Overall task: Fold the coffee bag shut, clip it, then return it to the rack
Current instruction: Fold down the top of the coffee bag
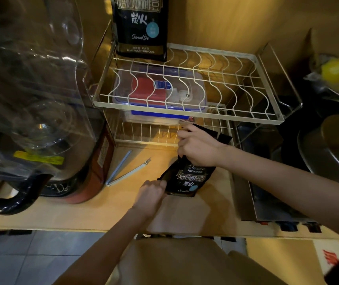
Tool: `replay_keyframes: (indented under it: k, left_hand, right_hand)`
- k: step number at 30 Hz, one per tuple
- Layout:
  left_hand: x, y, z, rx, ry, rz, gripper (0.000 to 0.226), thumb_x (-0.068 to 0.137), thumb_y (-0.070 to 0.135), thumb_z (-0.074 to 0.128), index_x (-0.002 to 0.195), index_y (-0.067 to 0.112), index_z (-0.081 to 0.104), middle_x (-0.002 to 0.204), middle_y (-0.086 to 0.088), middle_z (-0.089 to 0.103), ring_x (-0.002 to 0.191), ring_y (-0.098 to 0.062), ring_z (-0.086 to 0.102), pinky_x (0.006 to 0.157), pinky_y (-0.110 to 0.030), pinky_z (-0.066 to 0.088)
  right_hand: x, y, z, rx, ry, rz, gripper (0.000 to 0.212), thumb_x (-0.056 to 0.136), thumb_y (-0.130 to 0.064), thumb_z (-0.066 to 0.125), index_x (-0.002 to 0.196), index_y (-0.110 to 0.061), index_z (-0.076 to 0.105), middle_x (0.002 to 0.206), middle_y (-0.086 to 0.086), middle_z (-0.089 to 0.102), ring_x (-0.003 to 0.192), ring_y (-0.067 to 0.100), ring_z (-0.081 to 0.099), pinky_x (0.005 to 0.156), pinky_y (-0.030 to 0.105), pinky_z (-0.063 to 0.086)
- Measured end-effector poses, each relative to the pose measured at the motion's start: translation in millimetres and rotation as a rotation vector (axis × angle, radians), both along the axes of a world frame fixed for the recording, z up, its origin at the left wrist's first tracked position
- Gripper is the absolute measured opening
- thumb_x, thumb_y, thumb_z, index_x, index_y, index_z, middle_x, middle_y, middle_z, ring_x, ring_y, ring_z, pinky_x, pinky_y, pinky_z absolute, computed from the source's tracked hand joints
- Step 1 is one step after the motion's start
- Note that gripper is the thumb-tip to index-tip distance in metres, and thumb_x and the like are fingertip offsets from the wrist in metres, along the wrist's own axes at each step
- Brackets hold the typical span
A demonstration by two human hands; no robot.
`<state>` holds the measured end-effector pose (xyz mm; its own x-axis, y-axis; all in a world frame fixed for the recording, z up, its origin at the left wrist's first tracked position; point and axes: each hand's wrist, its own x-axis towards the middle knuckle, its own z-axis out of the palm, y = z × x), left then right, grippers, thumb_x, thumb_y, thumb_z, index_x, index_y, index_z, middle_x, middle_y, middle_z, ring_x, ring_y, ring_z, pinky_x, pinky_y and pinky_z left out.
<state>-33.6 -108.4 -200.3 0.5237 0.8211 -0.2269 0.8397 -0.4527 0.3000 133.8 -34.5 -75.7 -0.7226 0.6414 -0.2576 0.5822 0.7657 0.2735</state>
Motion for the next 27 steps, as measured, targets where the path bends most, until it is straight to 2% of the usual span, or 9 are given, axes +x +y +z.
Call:
replay_keyframes:
  k: [2,5,6,11,13,16,20,24,27]
  left_hand:
    - [2,2,5,0.04,-0.008,-0.022,0.02,0.09,0.015,0.043,0.107,0.007,0.049,0.11,-0.015,0.061,0.1,-0.031,0.057,0.089,-0.035,0.04]
    - [5,5,8,0.164,0.047,-0.127,0.021,0.065,0.02,0.074,0.079,0.016,0.059,0.074,-0.003,0.069,0.068,-0.019,0.065,0.064,-0.025,0.049]
    - [6,5,6,0.163,0.061,-0.143,0.025,0.058,0.02,0.078,0.073,0.019,0.059,0.065,-0.001,0.069,0.059,-0.016,0.064,0.058,-0.022,0.049]
    - [10,6,7,0.219,0.095,-0.219,0.035,0.042,0.024,0.085,0.063,0.022,0.058,0.051,0.002,0.062,0.048,-0.011,0.06,0.048,-0.017,0.046]
    - [9,8,13,0.204,0.054,-0.194,0.024,0.058,0.02,0.078,0.073,0.016,0.06,0.065,-0.003,0.068,0.062,-0.019,0.065,0.059,-0.023,0.049]
    - [4,8,13,0.045,-0.006,-0.142,0.015,0.086,0.013,0.05,0.098,0.005,0.053,0.099,-0.017,0.064,0.093,-0.034,0.059,0.08,-0.039,0.045]
    - [-5,11,12,-0.035,-0.08,-0.106,0.013,0.088,0.018,0.047,0.092,0.006,0.051,0.097,-0.017,0.062,0.091,-0.033,0.056,0.078,-0.039,0.041]
    - [-3,15,11,0.019,0.039,-0.14,0.014,0.088,0.018,0.046,0.096,0.007,0.051,0.099,-0.015,0.064,0.092,-0.033,0.057,0.083,-0.039,0.042]
    - [-2,16,8,0.041,0.081,-0.135,0.012,0.087,0.016,0.047,0.095,0.008,0.051,0.097,-0.015,0.065,0.09,-0.033,0.058,0.084,-0.04,0.042]
  right_hand:
    - [-3,-2,11,-0.085,-0.003,-0.119,0.022,0.082,-0.021,0.049,0.079,-0.015,0.07,0.077,0.003,0.069,0.092,0.023,0.055,0.096,0.038,0.032]
    - [-9,2,25,-0.156,0.04,-0.209,0.023,0.086,-0.021,0.046,0.09,-0.012,0.066,0.09,0.009,0.069,0.09,0.025,0.062,0.081,0.037,0.049]
    - [-11,3,25,-0.154,0.007,-0.202,0.02,0.086,-0.019,0.048,0.095,-0.012,0.065,0.096,0.009,0.068,0.093,0.026,0.062,0.076,0.037,0.05]
    - [-29,5,13,-0.239,-0.279,-0.283,0.019,0.085,-0.006,0.054,0.104,-0.004,0.059,0.108,0.013,0.064,0.098,0.029,0.061,0.077,0.039,0.053]
    - [-31,9,12,-0.24,-0.273,-0.3,0.017,0.085,-0.006,0.055,0.102,-0.005,0.059,0.107,0.013,0.064,0.098,0.029,0.062,0.073,0.038,0.051]
    - [-24,14,17,-0.187,-0.11,-0.288,0.012,0.084,-0.012,0.057,0.094,-0.008,0.063,0.1,0.011,0.067,0.094,0.028,0.062,0.073,0.037,0.05]
    - [-18,9,14,-0.171,0.002,-0.279,0.012,0.085,-0.015,0.055,0.089,-0.009,0.065,0.091,0.011,0.069,0.086,0.027,0.064,0.073,0.037,0.053]
    - [-24,8,10,-0.17,-0.076,-0.302,0.016,0.086,-0.02,0.055,0.093,-0.008,0.062,0.097,0.012,0.068,0.089,0.029,0.064,0.072,0.039,0.054]
    - [-31,7,11,-0.207,-0.166,-0.346,0.03,0.084,-0.032,0.06,0.099,-0.006,0.059,0.105,0.012,0.065,0.096,0.031,0.062,0.07,0.037,0.049]
